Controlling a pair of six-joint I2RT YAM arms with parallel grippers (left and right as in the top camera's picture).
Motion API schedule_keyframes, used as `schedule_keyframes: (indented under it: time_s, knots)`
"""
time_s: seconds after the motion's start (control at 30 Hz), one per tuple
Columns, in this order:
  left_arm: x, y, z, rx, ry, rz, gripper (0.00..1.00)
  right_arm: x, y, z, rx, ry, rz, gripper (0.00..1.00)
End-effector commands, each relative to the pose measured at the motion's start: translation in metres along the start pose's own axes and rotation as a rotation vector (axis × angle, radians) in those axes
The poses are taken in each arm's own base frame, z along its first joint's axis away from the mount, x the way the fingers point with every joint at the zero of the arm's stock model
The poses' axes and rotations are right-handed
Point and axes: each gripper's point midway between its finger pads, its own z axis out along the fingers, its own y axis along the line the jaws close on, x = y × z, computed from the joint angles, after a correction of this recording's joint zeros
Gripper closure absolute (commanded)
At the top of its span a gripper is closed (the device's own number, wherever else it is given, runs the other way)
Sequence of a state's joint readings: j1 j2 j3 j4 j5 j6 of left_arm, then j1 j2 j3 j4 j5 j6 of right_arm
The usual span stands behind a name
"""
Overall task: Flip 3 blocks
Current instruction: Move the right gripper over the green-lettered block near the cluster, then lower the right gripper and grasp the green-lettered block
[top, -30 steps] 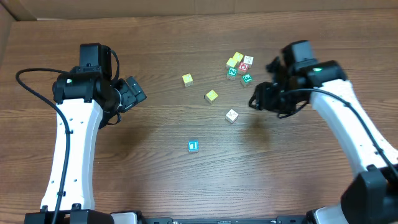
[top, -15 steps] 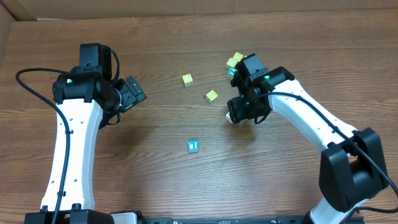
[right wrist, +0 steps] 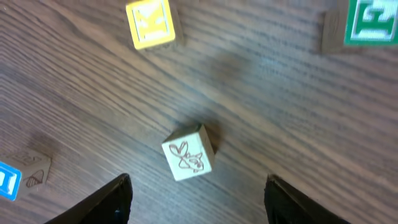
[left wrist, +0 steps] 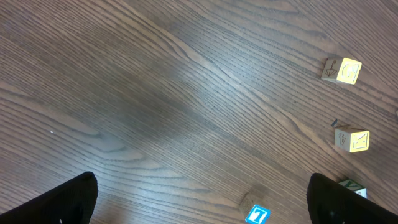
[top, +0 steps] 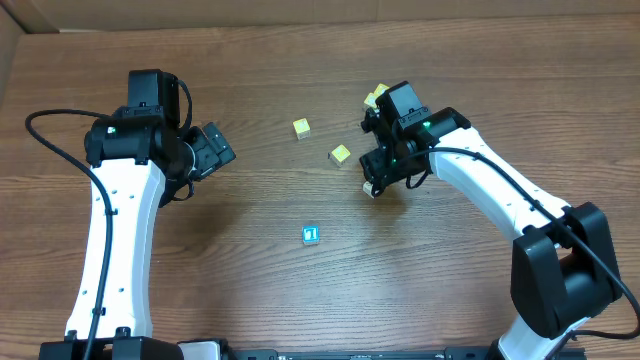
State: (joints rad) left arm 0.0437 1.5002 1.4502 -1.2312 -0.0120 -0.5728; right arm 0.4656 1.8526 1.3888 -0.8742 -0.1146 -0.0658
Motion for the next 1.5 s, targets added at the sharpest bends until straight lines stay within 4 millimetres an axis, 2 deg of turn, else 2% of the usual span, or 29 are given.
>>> schedule_keyframes:
  time_s: [0.0,0.23,0.5,0.63,1.03,1.23,1.37,1.47]
  knots:
    - [-0.002,0.0,0.001,-0.002,-0.002,0.002,0.0,0.009,-0.001,0.014,0.007,0.011,-0.027,0.3]
    - [-0.002,0.0,0.001,-0.002,-0.002,0.002,0.0,0.02,-0.004,0.038,0.008,-0.014,-0.076,0.28]
    - [-0.002,0.0,0.001,-0.003,-0.002,0.002,0.0,0.023,-0.001,0.057,-0.023,-0.077,-0.088,0.3]
    - [-0.002,0.0,0.001,-0.002,-0.002,0.002,0.01,0.027,0.004,0.062,-0.04,-0.086,-0.125,0.31]
    - [-0.002,0.0,0.001,-0.002,-0.002,0.002,0.01,0.03,0.022,0.064,-0.058,-0.077,-0.18,0.45]
    - [-0.002,0.0,0.001,-0.002,-0.002,0.002,0.0,0.032,0.024,0.065,-0.066,-0.065,-0.009,0.45]
    - [-0.002,0.0,0.001,-0.002,-0.002,0.002,0.0,0.027,0.023,0.064,-0.064,-0.082,0.041,0.44]
    - [-0.002,0.0,0.001,-0.002,-0.002,0.002,0.01,0.02,0.004,0.064,0.044,-0.117,0.138,0.44]
